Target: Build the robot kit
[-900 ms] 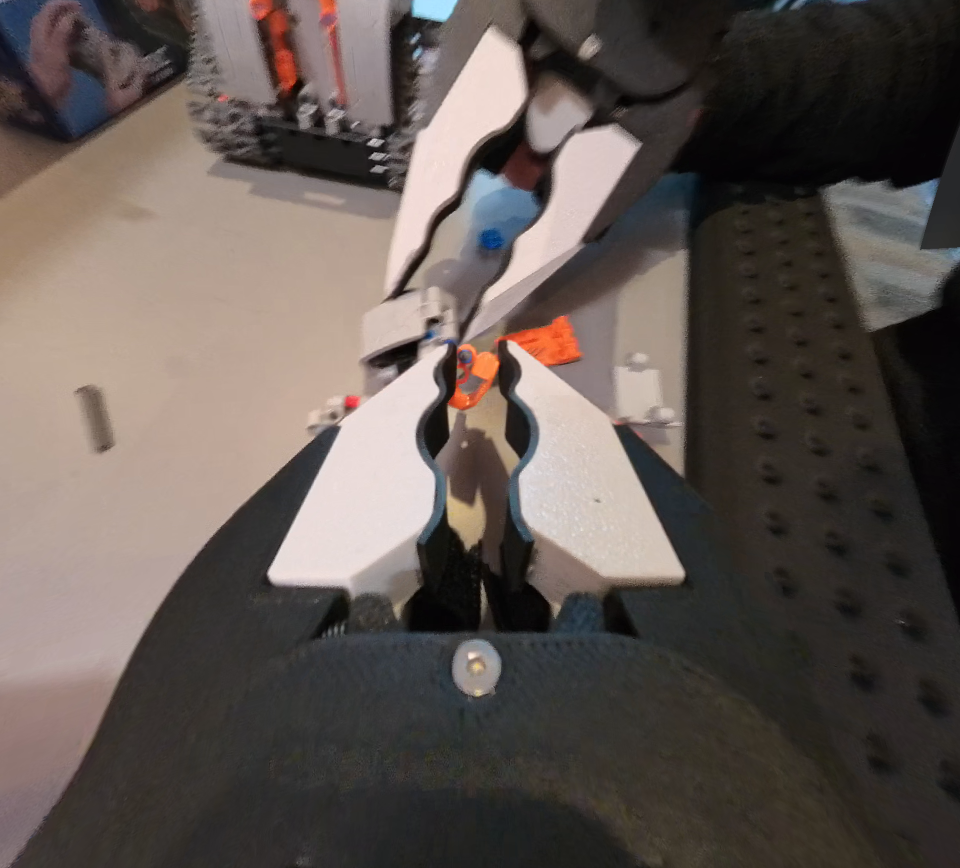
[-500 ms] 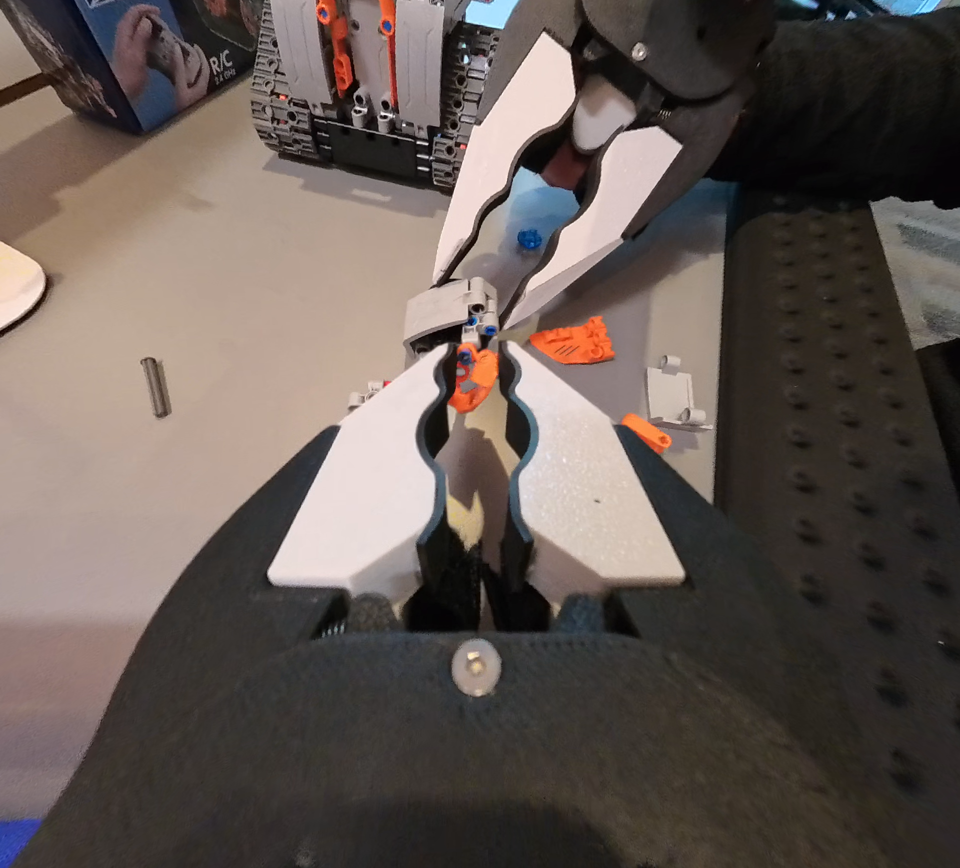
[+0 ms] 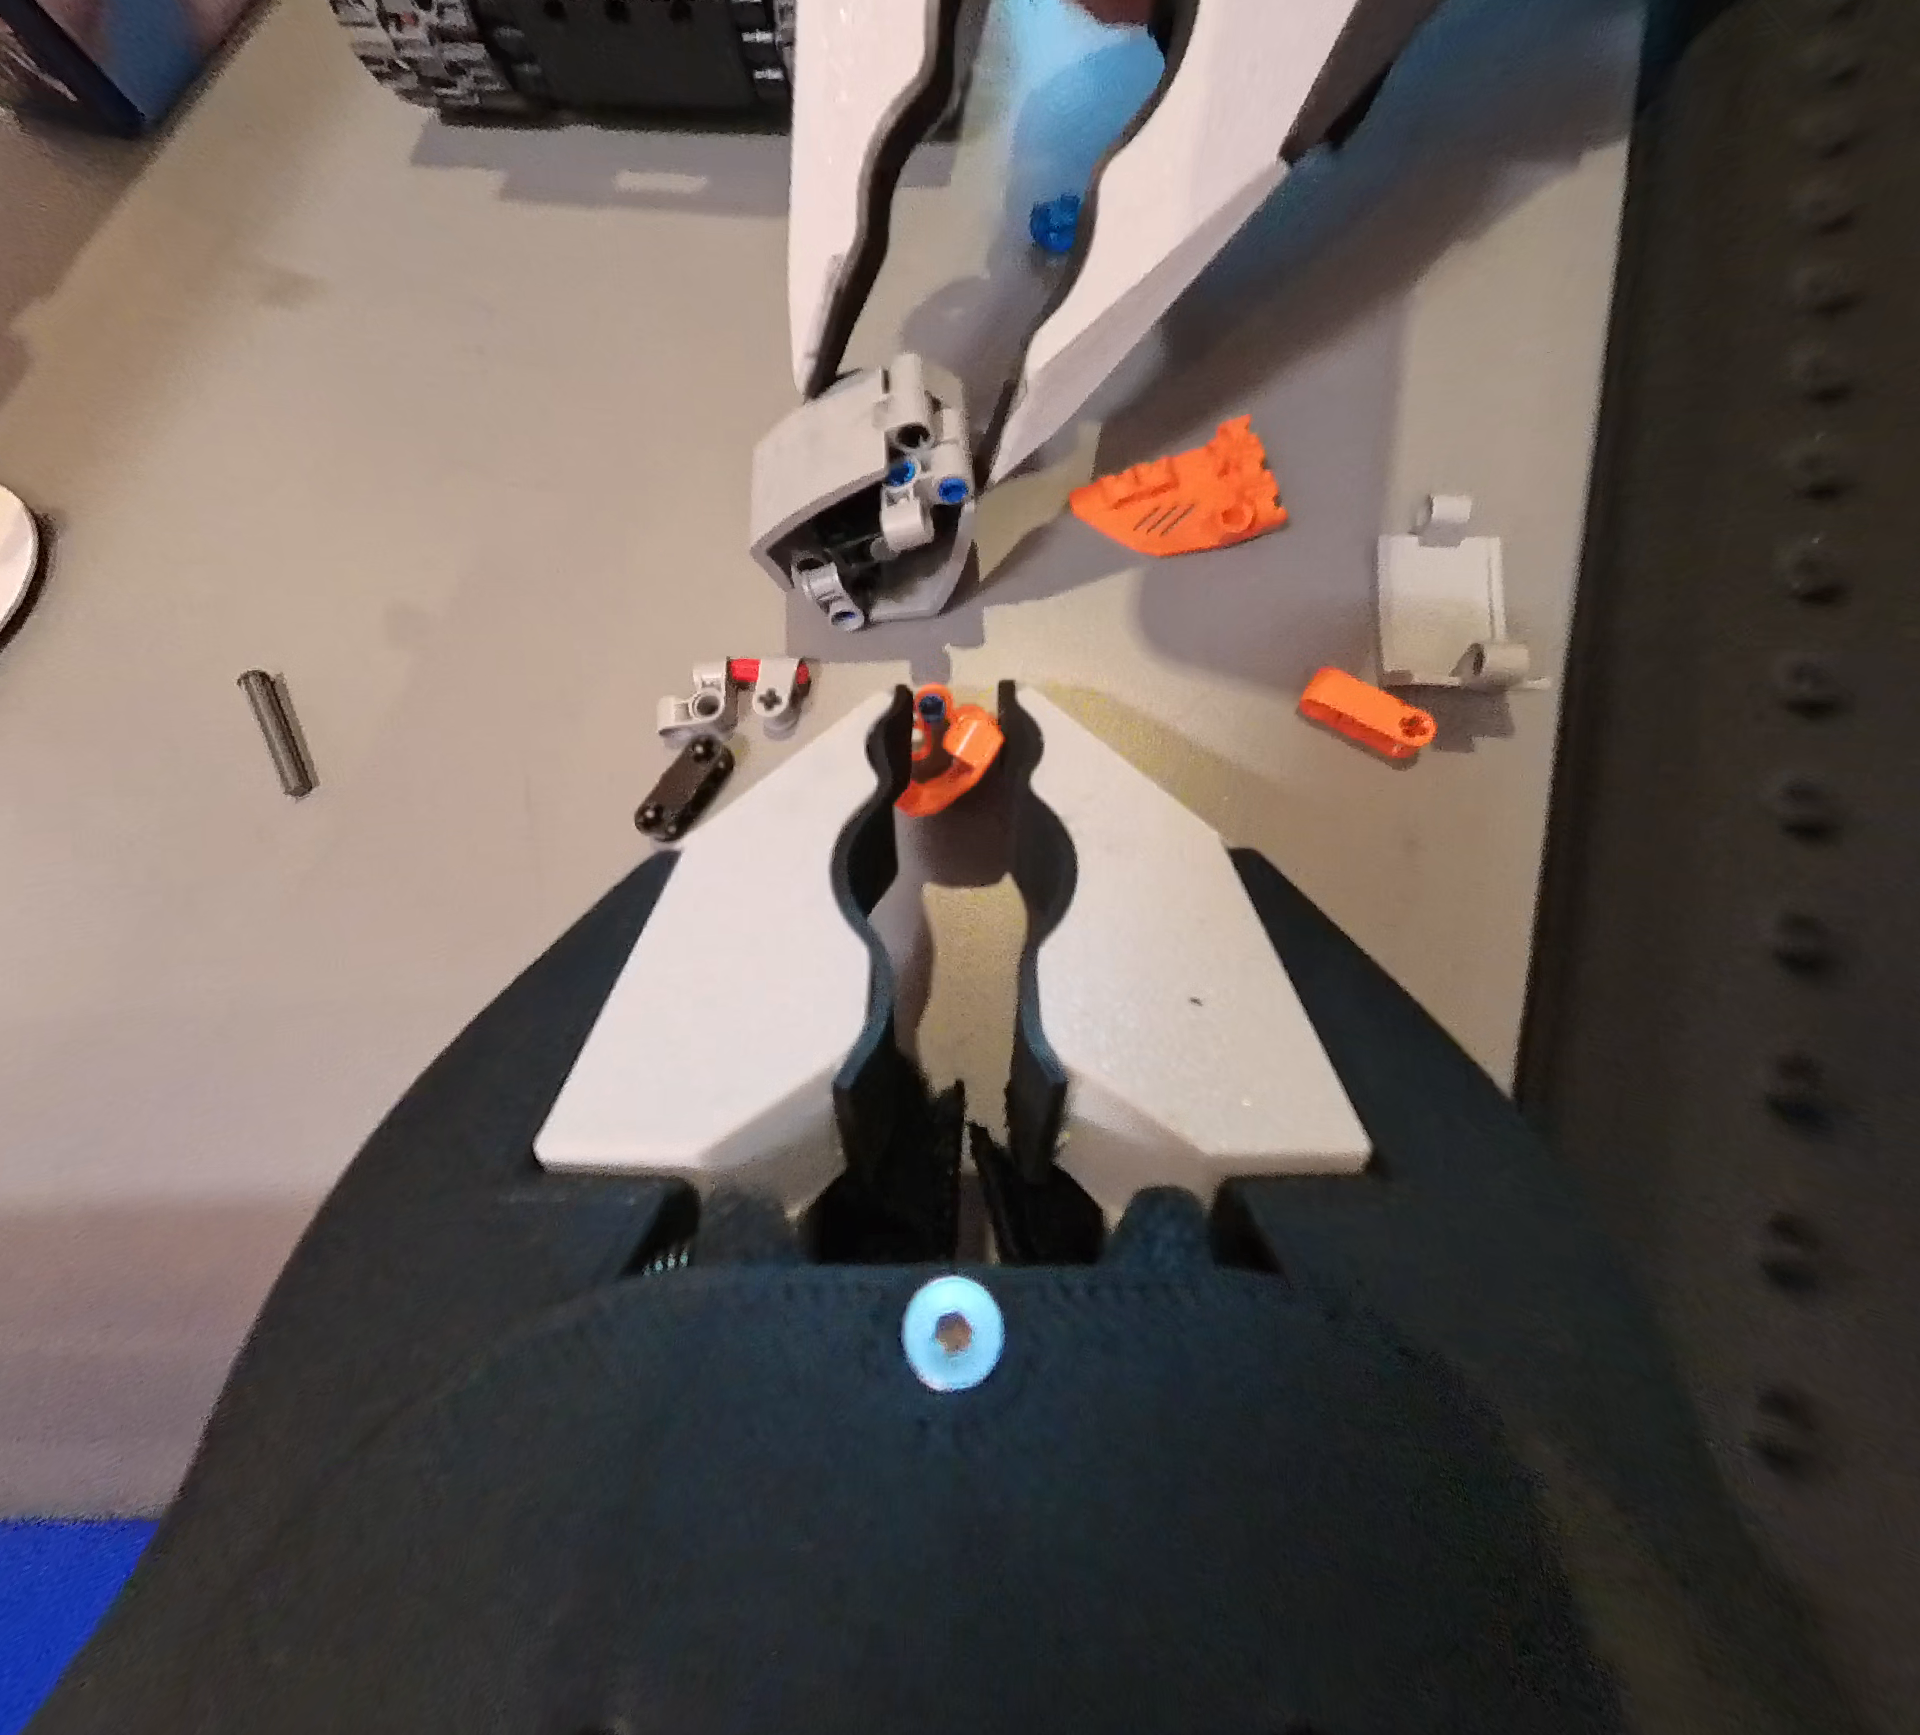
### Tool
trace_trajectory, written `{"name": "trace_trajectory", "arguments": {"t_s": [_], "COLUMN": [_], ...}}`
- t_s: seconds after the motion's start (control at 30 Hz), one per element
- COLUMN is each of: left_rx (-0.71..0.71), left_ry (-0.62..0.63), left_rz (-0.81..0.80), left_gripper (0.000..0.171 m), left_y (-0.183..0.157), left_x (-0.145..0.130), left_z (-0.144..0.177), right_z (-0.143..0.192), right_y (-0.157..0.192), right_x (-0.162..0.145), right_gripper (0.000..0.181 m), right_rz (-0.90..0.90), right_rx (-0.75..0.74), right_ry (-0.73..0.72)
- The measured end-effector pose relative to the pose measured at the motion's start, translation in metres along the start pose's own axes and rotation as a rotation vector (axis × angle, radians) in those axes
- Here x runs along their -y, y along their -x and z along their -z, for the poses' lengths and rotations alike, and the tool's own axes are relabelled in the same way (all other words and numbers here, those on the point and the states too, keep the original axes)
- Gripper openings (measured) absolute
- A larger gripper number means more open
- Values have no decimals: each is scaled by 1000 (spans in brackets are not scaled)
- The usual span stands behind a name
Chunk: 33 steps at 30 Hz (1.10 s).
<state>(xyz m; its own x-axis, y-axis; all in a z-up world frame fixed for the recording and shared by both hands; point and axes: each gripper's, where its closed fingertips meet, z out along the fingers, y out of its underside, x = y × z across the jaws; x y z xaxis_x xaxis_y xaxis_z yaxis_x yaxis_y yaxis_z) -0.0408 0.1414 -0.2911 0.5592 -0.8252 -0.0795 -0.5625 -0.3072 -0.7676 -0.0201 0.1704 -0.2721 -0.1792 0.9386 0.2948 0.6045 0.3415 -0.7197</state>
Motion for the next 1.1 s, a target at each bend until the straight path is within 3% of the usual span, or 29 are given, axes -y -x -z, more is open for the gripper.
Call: {"name": "trace_trajectory", "arguments": {"t_s": [0.17, 0.27, 0.53, 0.9, 1.1], "left_rx": [-7, -11, 90, 107, 81], "left_ry": [-20, -26, 35, 99, 99], "left_rz": [45, 63, -66, -59, -31], "left_gripper": [13, 25, 37, 35, 21], "left_y": [3, 3, 3, -3, -3], "left_x": [2, 2, -5, -22, -21], "left_z": [3, 5, 18, 16, 10], "right_z": [1, 1, 2, 2, 2], "right_y": [0, 0, 0, 2, 2], "right_x": [-1, -1, -2, -1, -1], "right_gripper": [28, 28, 28, 28, 28], "right_rz": [6, 10, 26, 35, 43], "right_rx": [-1, -2, -6, -7, -13], "right_ry": [4, 8, 16, 17, 24]}}
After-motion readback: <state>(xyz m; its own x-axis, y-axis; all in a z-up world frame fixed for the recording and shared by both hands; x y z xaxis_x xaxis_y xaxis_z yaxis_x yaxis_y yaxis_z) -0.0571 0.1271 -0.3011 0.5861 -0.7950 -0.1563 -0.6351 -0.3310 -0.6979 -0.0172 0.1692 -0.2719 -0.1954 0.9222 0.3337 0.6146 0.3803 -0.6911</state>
